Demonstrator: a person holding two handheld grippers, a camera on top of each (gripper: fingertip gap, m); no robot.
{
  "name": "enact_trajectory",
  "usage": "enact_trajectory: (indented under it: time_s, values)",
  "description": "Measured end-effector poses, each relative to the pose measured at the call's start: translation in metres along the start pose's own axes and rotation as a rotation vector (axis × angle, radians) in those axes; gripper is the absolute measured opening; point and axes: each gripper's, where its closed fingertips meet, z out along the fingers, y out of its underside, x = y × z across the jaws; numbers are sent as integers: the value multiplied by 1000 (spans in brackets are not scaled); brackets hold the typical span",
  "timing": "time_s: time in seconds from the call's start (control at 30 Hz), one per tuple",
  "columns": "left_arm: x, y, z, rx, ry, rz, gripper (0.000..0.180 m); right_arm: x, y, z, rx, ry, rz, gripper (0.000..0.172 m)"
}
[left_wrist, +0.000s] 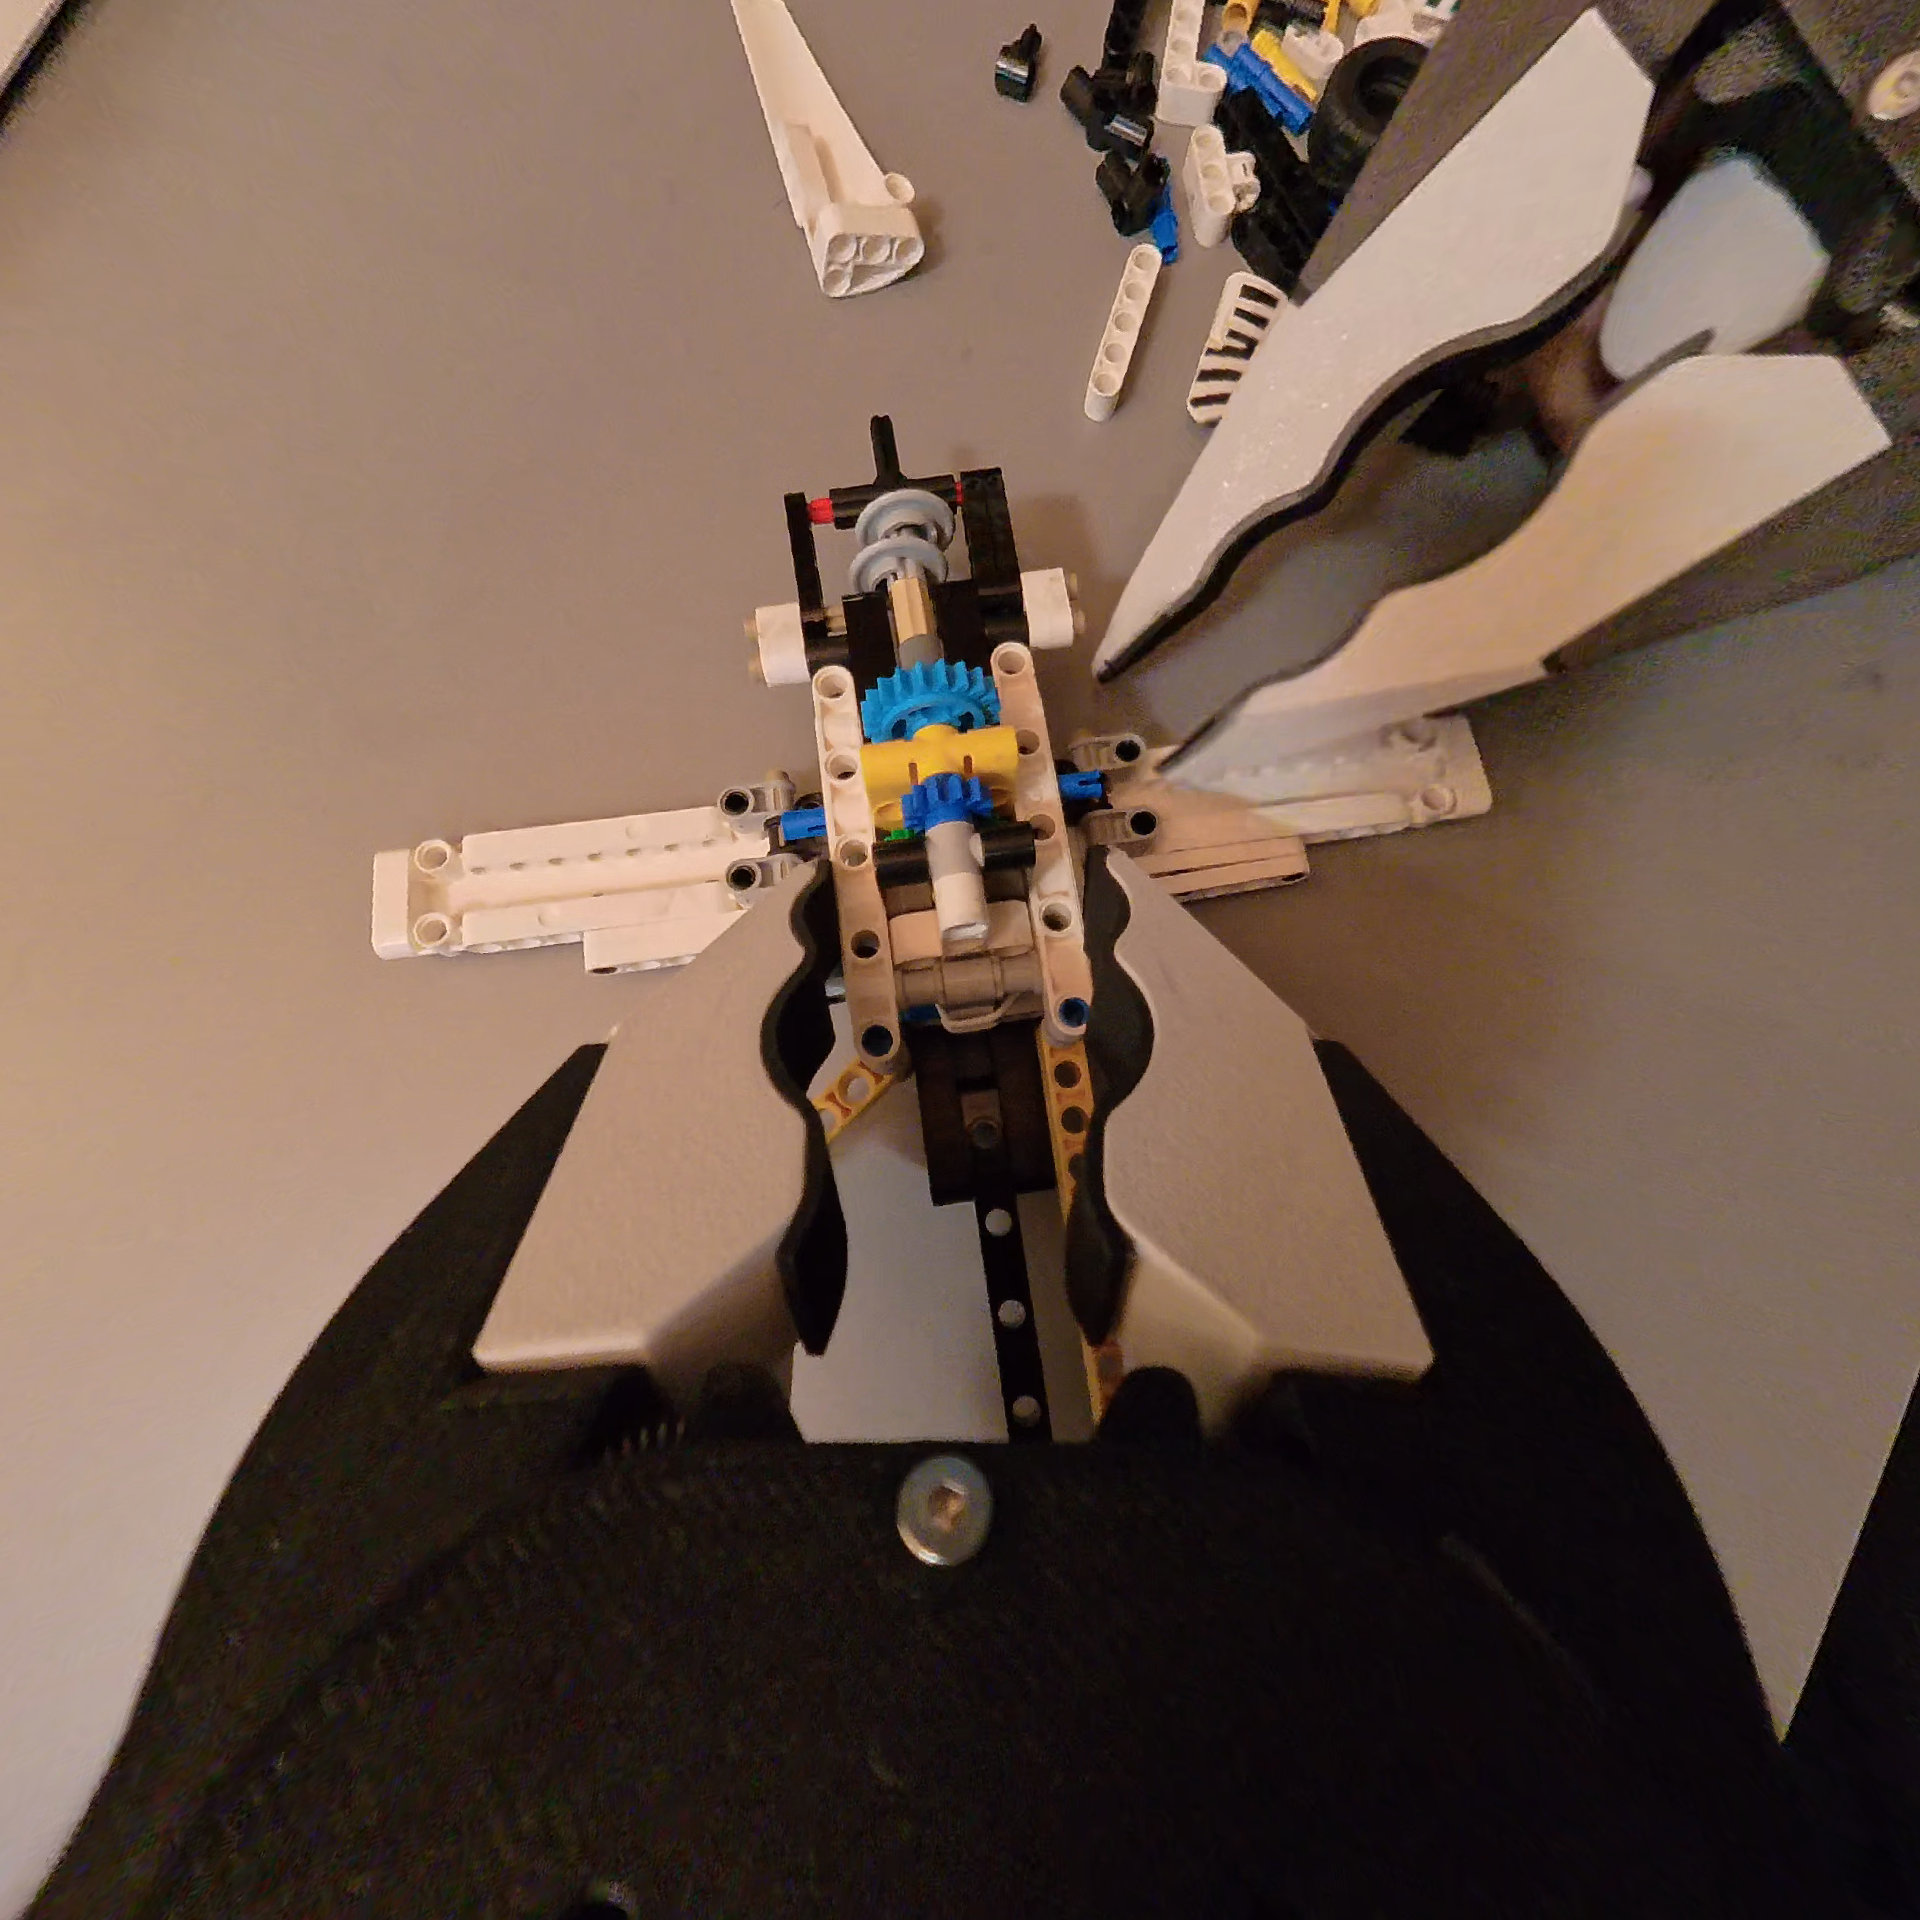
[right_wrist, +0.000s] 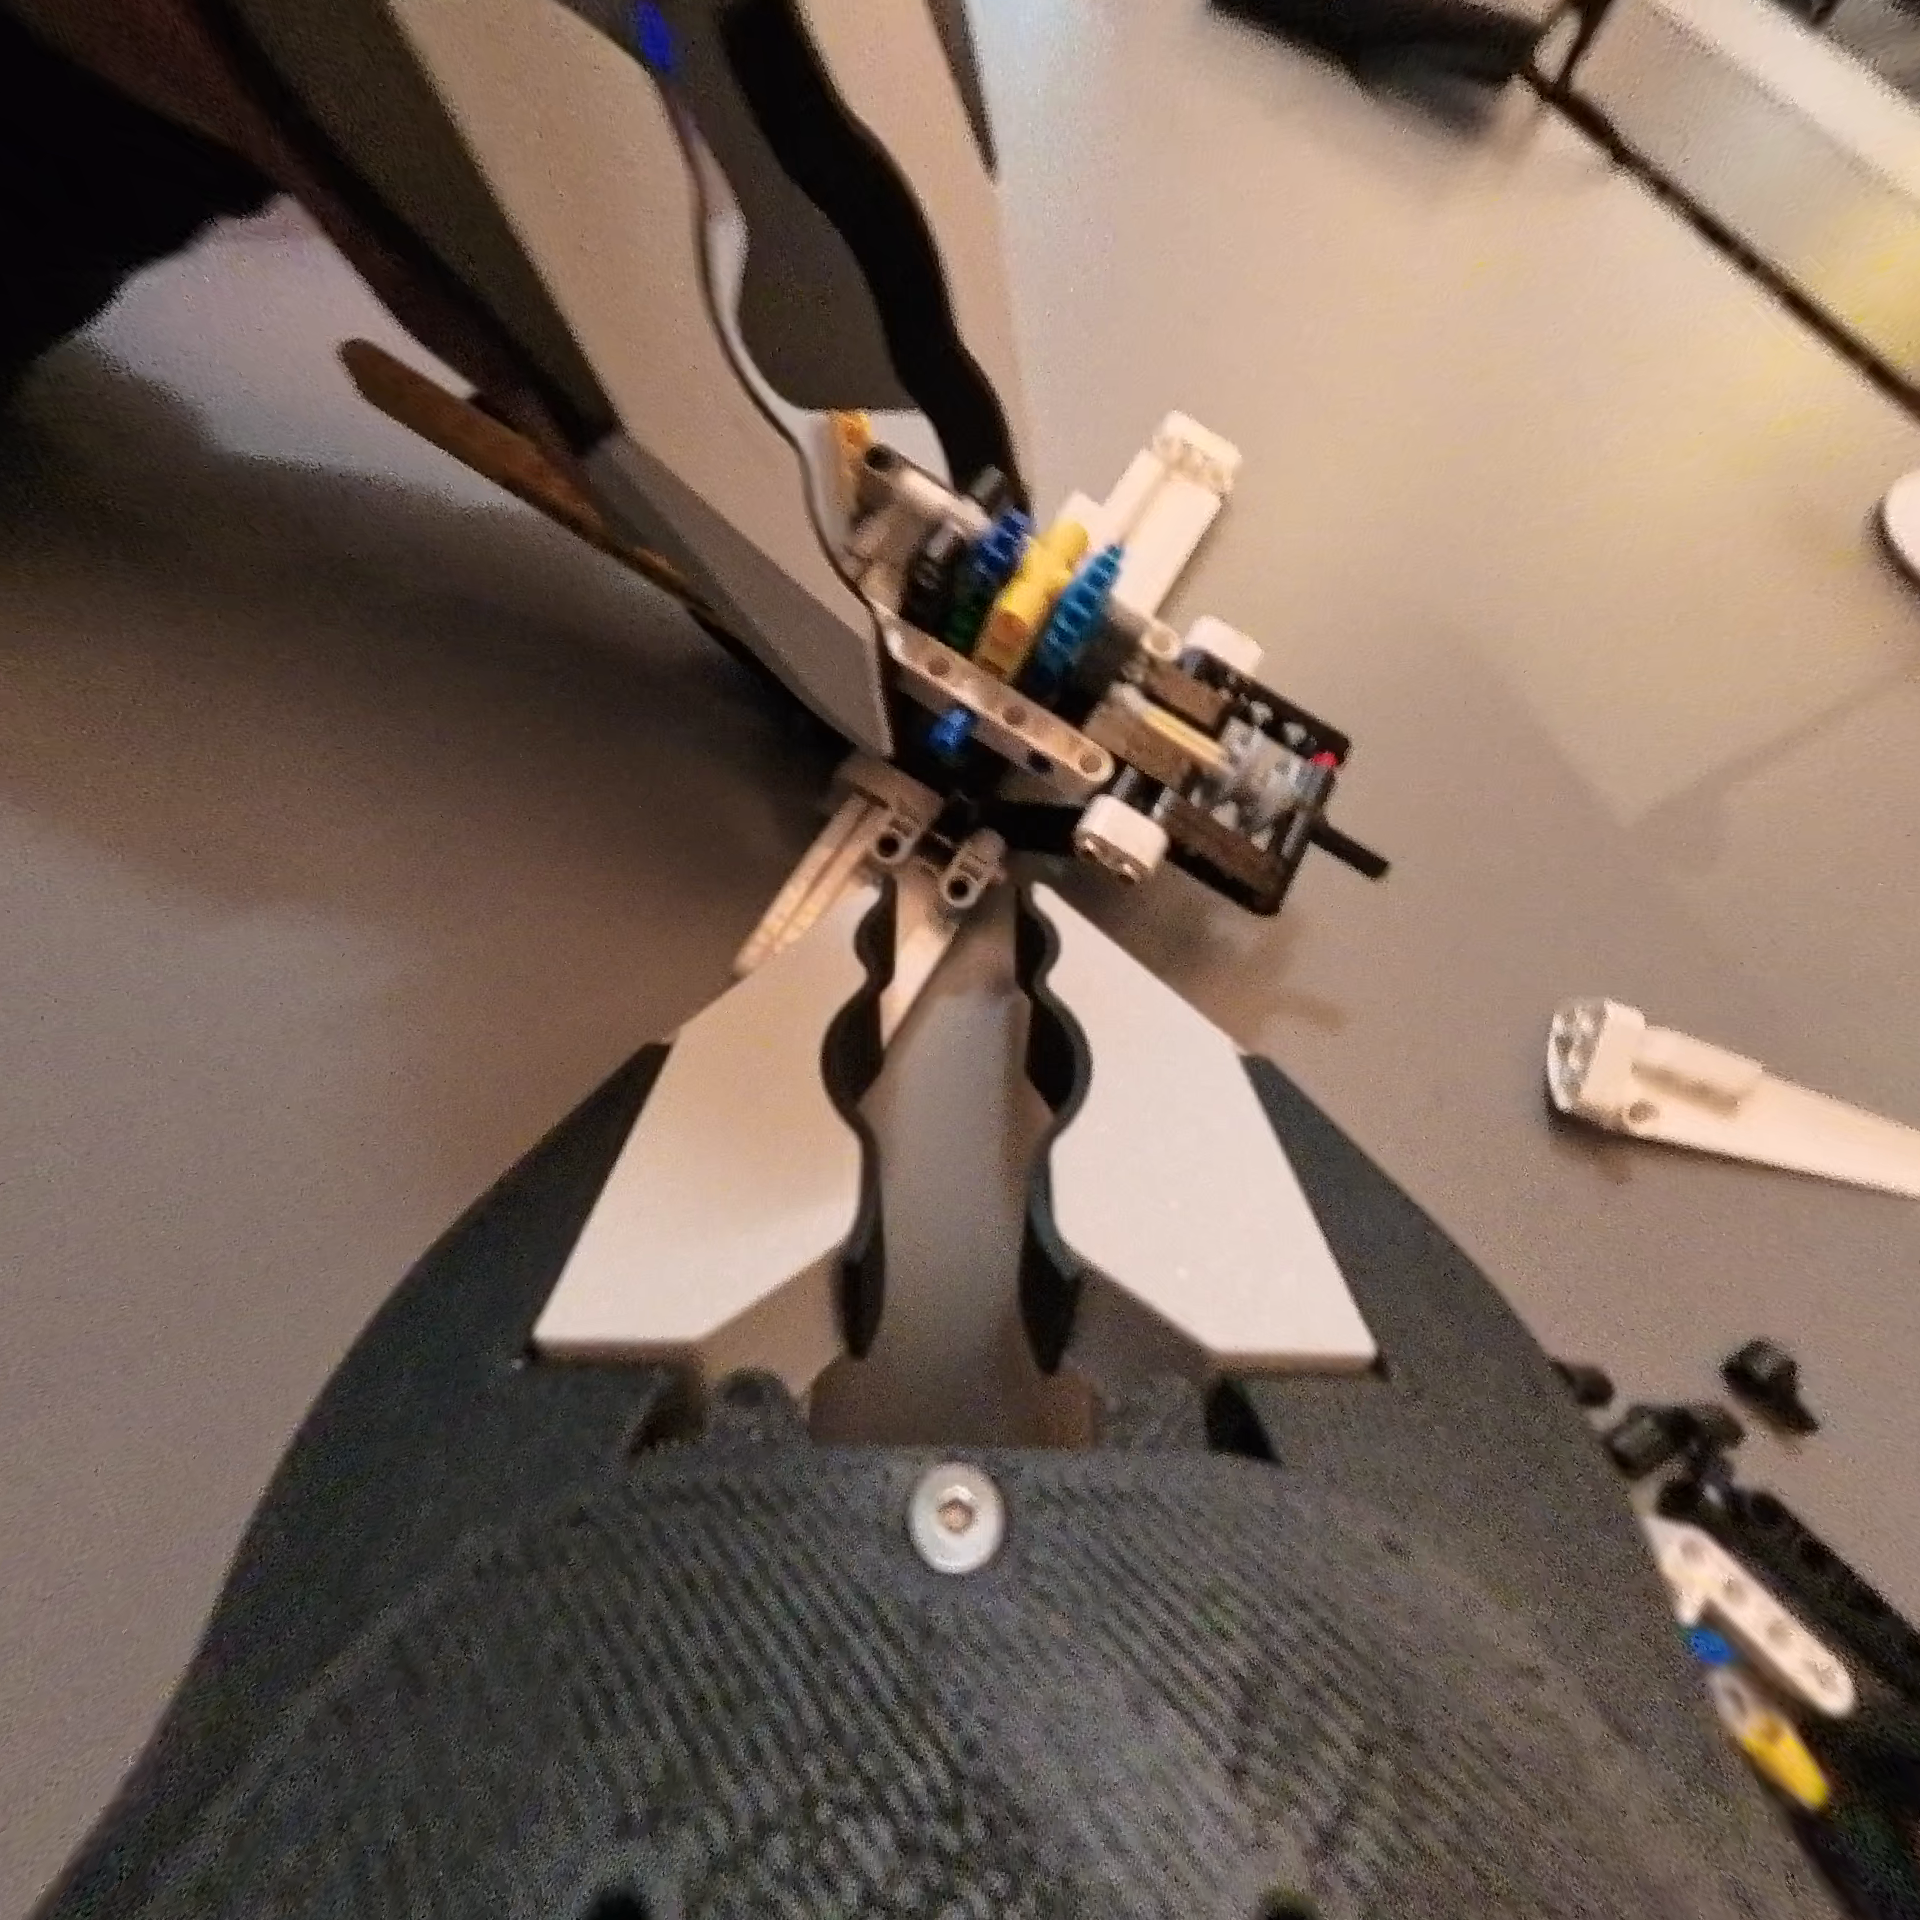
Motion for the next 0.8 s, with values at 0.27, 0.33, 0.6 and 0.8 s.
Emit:
enact_trajectory:
  time_s: [0.27,0.33,0.6,0.8]
  values:
    - [-1,0,0,-4,-24,-3,47,0,2,5,-28,-9,111,7]
    - [-1,0,0,-1,-23,-8,47,-1,-3,3,1,7,101,7]
    - [-2,-1,1,-7,-56,-3,47,-14,-3,10,-22,-38,247,11]
    - [-3,-1,1,-6,-79,-13,47,-9,-4,11,-26,-8,288,5]
